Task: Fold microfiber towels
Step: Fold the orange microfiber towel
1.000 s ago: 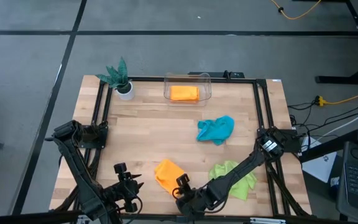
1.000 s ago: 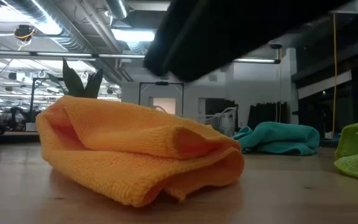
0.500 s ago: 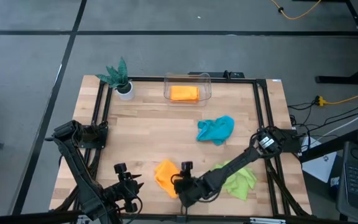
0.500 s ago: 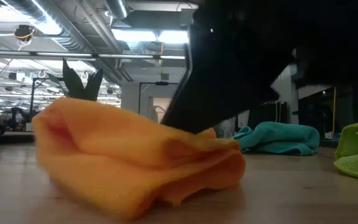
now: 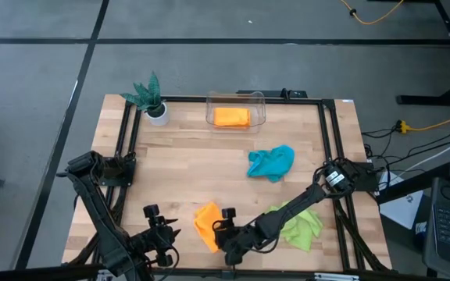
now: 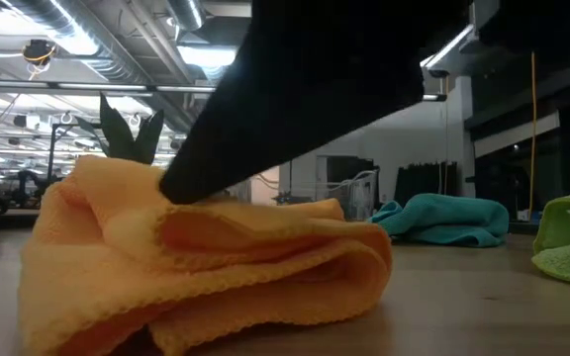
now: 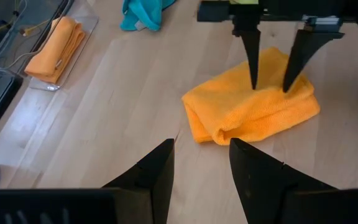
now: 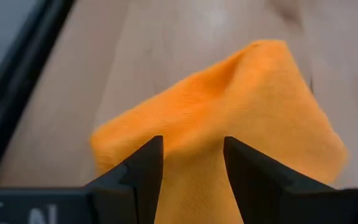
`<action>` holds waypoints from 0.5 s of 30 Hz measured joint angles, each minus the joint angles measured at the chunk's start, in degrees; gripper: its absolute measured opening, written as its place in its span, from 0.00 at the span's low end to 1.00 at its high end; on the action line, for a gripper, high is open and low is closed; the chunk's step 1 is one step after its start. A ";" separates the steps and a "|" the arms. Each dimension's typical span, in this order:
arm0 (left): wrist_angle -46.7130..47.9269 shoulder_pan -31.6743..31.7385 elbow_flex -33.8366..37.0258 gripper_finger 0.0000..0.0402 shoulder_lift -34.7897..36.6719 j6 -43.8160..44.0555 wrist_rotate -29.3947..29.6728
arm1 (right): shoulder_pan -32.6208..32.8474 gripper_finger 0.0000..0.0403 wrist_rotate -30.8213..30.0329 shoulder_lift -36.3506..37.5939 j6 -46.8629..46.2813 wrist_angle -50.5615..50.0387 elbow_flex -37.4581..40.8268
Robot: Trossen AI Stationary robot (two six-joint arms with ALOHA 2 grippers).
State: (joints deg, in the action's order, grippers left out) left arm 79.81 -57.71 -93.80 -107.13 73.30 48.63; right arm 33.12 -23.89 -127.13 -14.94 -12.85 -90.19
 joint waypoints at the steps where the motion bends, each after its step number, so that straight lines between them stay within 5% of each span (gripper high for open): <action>1: 0.02 -0.01 0.00 0.37 -0.05 0.00 0.02 | 0.00 0.43 0.04 0.00 0.02 1.41 0.50; 11: 0.02 0.25 0.00 0.37 -4.41 -0.39 0.24 | -0.96 0.43 -1.88 0.53 -2.81 2.85 0.78; 15: 0.28 0.95 0.02 0.37 -5.84 -0.39 0.04 | -0.92 0.43 -7.85 2.63 -6.76 -0.99 -2.93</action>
State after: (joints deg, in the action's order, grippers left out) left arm 80.09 -56.76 -93.78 -112.98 72.90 48.67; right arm 32.21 -31.75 -124.50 -21.70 -13.84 -93.12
